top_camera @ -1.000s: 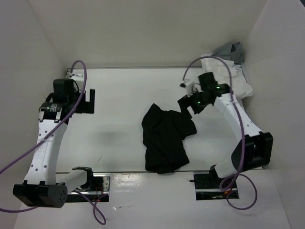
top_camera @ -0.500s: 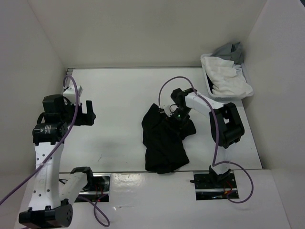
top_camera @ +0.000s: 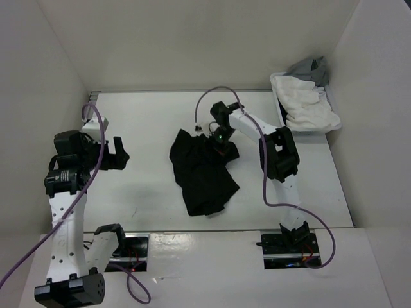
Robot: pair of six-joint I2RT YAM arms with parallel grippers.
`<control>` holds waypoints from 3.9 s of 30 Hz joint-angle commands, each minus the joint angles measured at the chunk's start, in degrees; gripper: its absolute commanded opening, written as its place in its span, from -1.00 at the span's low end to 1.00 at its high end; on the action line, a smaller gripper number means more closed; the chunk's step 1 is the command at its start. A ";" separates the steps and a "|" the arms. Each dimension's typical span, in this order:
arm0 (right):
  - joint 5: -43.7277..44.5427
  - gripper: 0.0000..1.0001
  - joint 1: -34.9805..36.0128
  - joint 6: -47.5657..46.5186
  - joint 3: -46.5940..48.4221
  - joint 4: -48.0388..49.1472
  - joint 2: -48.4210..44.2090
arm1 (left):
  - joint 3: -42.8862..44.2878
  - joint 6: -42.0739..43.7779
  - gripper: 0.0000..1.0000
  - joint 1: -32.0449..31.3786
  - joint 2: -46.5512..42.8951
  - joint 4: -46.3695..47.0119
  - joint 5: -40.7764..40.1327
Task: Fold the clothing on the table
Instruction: Flatten the skirt out
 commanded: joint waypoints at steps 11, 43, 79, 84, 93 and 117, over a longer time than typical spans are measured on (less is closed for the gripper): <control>10.70 -1.00 -0.61 17.31 26.77 9.81 -0.34 | -0.71 0.81 1.00 3.59 0.53 2.63 2.22; 15.46 0.68 -5.53 19.07 -10.07 36.18 -13.99 | -1.23 0.81 1.00 5.88 0.53 3.16 2.22; 18.28 0.43 -2.01 20.22 -6.90 37.24 -6.68 | -1.23 0.81 1.00 6.40 0.53 3.69 1.69; 18.28 0.26 -2.01 20.22 -6.38 37.77 -5.63 | -1.23 0.81 1.00 6.40 0.53 3.69 1.16; 18.28 0.06 -2.01 19.69 -5.33 37.24 -4.57 | -1.23 0.81 1.00 6.93 0.53 3.69 1.16; 19.77 -0.53 -2.01 16.44 -4.27 33.82 -11.95 | -1.23 0.28 1.00 6.93 0.53 3.69 1.16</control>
